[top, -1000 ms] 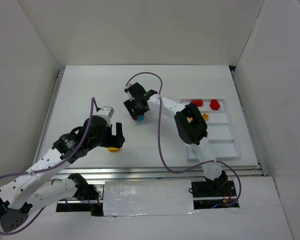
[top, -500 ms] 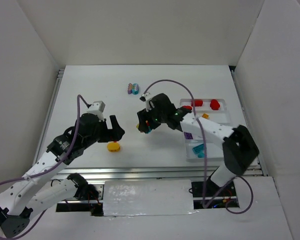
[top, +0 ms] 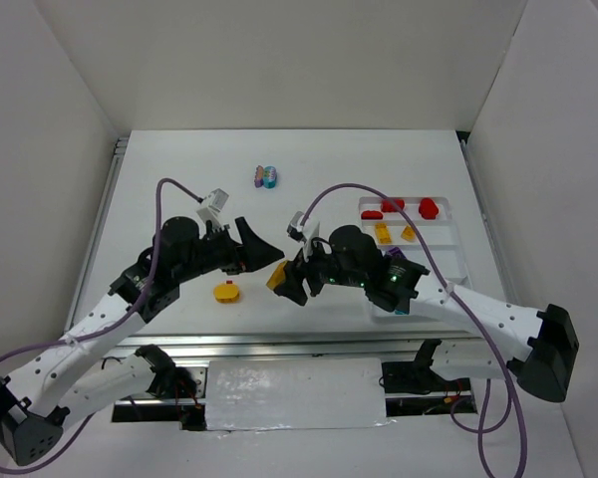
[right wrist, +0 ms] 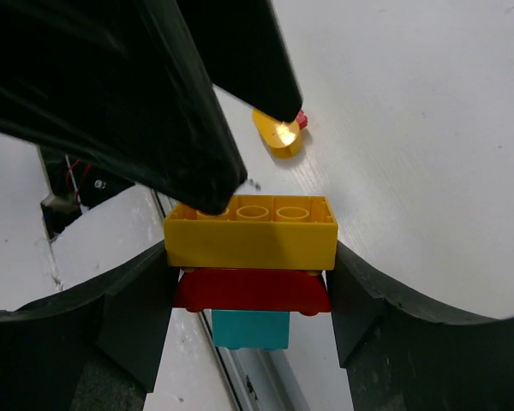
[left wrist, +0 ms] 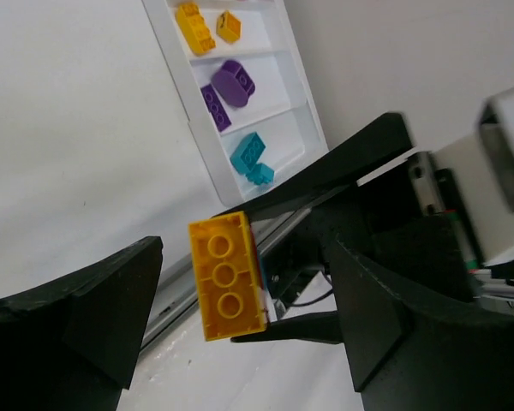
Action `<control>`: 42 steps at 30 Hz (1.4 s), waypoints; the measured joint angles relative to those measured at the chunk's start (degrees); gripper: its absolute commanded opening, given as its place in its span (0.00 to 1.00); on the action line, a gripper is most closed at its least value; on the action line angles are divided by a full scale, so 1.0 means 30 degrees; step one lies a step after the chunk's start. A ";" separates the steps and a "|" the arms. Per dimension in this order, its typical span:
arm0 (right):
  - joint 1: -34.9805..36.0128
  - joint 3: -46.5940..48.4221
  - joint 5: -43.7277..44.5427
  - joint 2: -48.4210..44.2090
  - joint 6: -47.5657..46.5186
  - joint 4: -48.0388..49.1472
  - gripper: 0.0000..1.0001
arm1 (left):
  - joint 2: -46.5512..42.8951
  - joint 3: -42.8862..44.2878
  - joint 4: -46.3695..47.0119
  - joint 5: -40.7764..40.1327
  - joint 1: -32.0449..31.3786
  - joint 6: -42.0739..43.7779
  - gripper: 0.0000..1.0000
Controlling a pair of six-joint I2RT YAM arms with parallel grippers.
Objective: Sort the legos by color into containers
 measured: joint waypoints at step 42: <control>0.1188 -0.0896 0.3920 -0.3315 0.0102 0.0182 1.00 | -0.0189 -0.1545 0.2346 0.0634 -0.0787 0.0656 0.00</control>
